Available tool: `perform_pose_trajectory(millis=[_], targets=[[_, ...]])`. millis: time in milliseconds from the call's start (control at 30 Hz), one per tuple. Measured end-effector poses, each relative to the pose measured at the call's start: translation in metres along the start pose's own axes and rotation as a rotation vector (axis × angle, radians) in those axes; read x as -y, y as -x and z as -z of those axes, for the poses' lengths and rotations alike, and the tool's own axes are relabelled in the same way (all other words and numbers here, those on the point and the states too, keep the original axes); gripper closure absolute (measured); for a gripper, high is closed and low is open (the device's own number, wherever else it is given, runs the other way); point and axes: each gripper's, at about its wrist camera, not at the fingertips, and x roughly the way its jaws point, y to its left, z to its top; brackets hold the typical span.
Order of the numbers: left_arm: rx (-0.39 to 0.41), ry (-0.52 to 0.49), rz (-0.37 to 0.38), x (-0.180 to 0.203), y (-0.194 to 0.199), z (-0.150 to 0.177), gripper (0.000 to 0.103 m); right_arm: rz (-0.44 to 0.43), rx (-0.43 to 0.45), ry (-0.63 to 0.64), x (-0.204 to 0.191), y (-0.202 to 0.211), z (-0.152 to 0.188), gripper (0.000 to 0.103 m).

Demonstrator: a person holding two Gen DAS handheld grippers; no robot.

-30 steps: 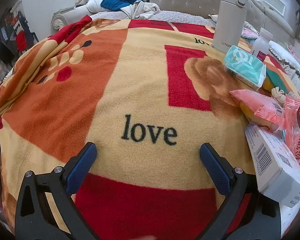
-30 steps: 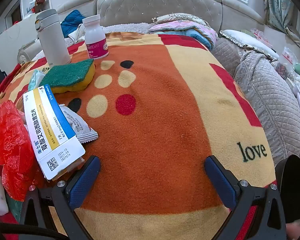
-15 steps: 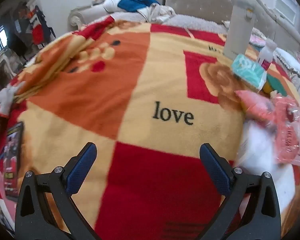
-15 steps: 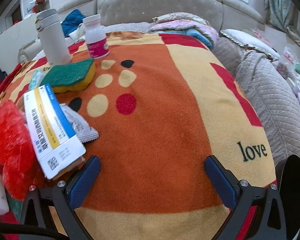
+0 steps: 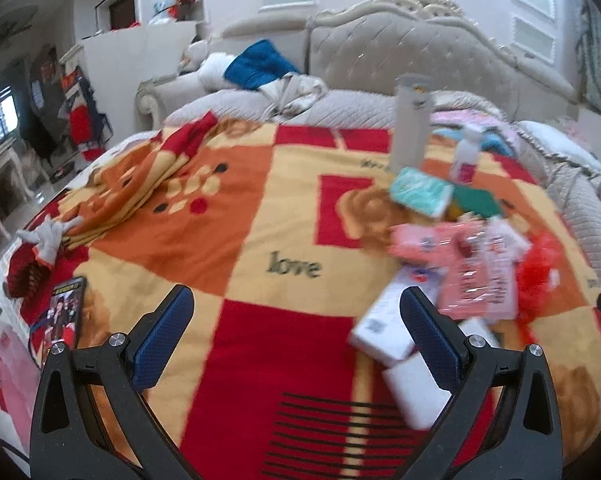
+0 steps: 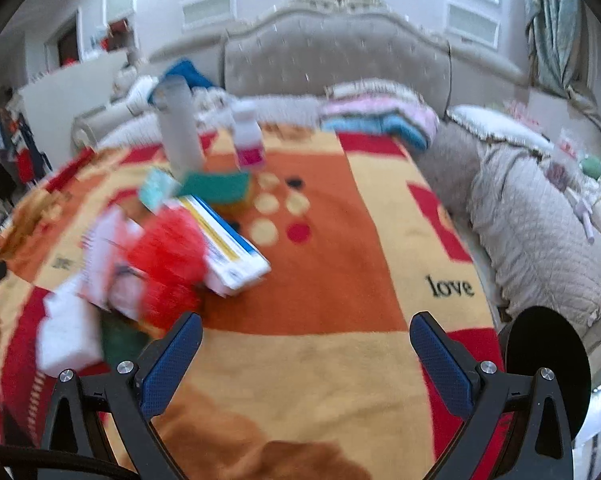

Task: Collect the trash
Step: 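Move both tools over the bed toward the pile of items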

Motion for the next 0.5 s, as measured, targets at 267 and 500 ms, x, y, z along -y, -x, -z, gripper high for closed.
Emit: perform_pose_trajectory(millis=[267,500], targets=[[0.076,-0.020,0.051,0.034,0.032,-0.003,0.000,-0.003,0.119,-0.011,-0.020,0.041,-0.012,0.000],[0.126,-0.042,0.086,0.053,0.048,-0.003,0.000,0.006,0.158,0.003,-0.023,0.053,-0.013,0.000]])
